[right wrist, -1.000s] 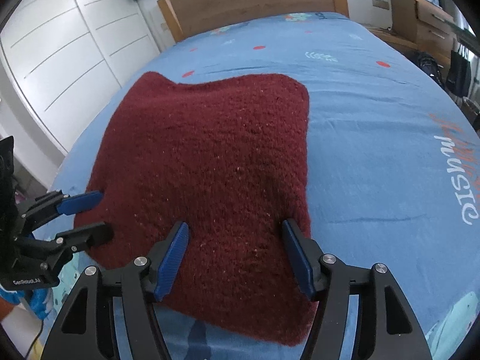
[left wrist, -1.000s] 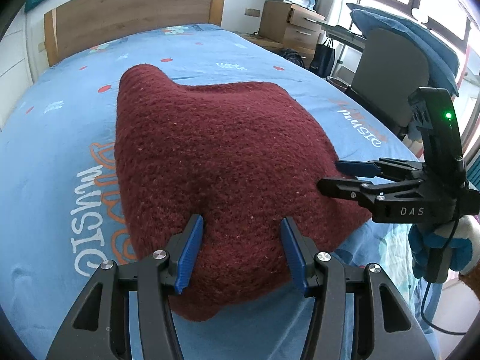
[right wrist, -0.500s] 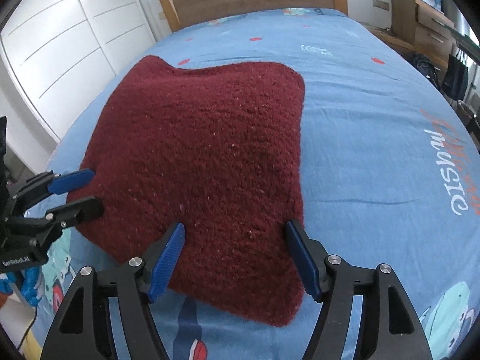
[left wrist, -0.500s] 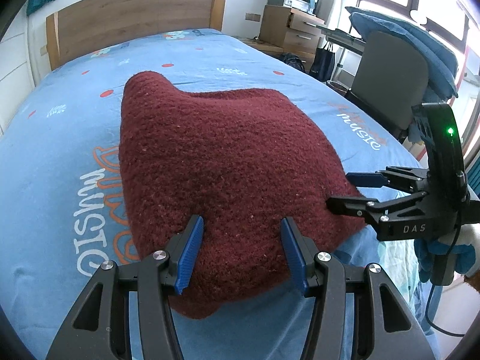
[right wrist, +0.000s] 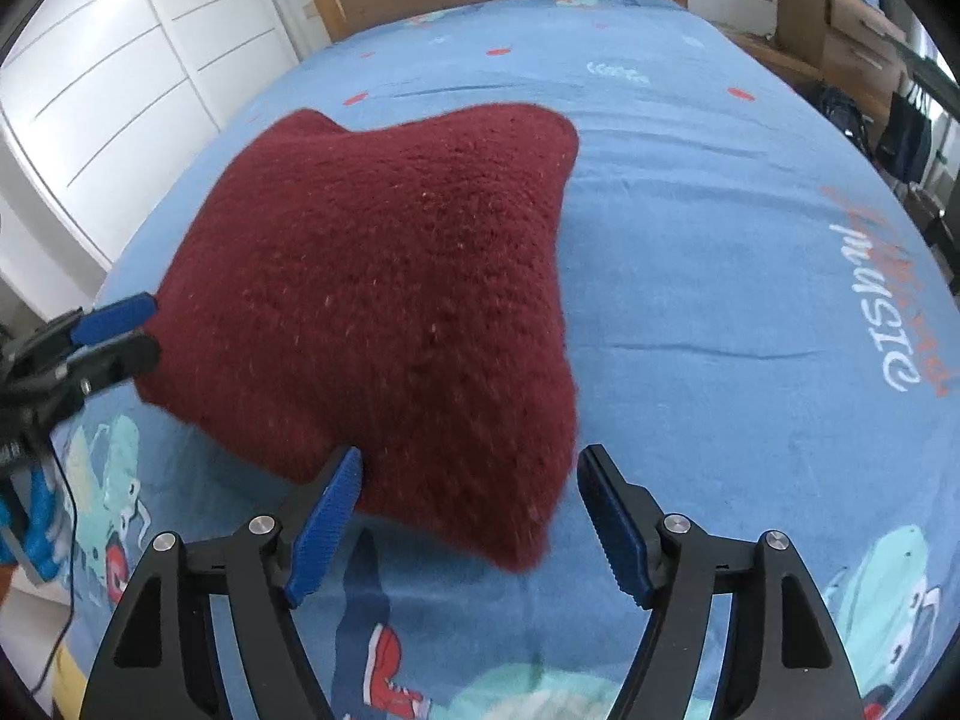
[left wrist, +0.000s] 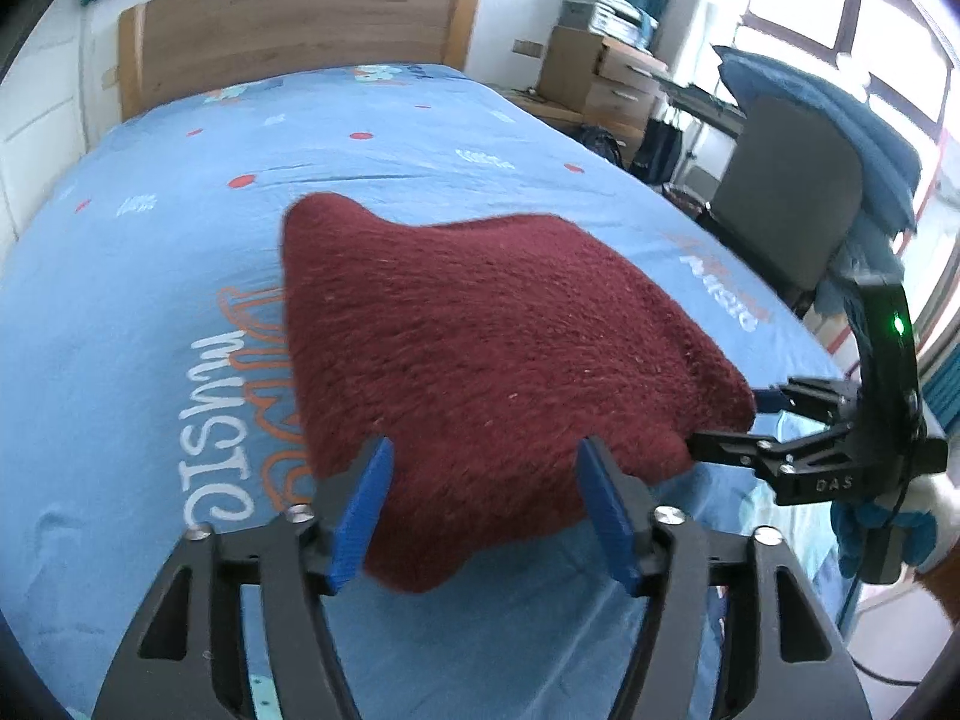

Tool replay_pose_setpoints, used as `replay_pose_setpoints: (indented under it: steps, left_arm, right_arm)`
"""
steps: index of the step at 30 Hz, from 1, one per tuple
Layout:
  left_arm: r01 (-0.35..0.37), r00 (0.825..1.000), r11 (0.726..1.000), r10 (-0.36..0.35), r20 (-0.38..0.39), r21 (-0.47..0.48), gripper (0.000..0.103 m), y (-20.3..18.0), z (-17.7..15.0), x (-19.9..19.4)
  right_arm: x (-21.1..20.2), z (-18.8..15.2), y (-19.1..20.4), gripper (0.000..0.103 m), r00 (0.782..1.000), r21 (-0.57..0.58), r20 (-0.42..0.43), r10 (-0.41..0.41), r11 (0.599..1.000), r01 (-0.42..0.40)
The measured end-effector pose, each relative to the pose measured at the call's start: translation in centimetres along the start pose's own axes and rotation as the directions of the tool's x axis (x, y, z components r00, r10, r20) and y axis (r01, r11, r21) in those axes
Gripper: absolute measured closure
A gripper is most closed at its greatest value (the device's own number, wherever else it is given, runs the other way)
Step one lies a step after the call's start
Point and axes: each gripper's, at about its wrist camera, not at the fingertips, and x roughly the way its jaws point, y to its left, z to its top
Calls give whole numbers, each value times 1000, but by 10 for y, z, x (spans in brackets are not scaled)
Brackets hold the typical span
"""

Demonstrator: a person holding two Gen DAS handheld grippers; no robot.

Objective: Fold small clothes
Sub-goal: 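Grasp the folded sweater with both grippers and lift it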

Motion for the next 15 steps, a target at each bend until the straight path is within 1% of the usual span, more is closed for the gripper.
replay_pose_setpoints:
  steps: [4,6,8,9,11,14,15]
  left_arm:
    - [28,1000,994,-29,-4,-110,34,30,8,-6]
    - [35,999,986,-36,-5,-162,33,45,15,-6]
    - [63,998,977,-66,-8,-205,33,55,25,-2]
    - [79,996,971,-85,-14,-224,33,59,30,2]
    - [107,993,962,-117,-26,-252,33,65,37,9]
    - [127,987,949,-149,-55,-289,33,71,44,25]
    - [123,987,945,-148,-64,-302,31,72,44,29]
  right_arm:
    - [-25,-3,-5,27,999,13,45,3,1000,-4]
    - [-35,3,-9,27,997,32,75,10,999,-12]
    - [-41,12,-15,27,995,64,98,21,998,-28]
    - [-41,18,-18,27,994,78,105,22,996,-31]
    - [-39,31,-24,22,993,115,114,32,992,-45]
    - [-23,50,-28,21,990,171,89,105,978,-119]
    - [-15,53,-28,21,990,184,71,121,974,-132]
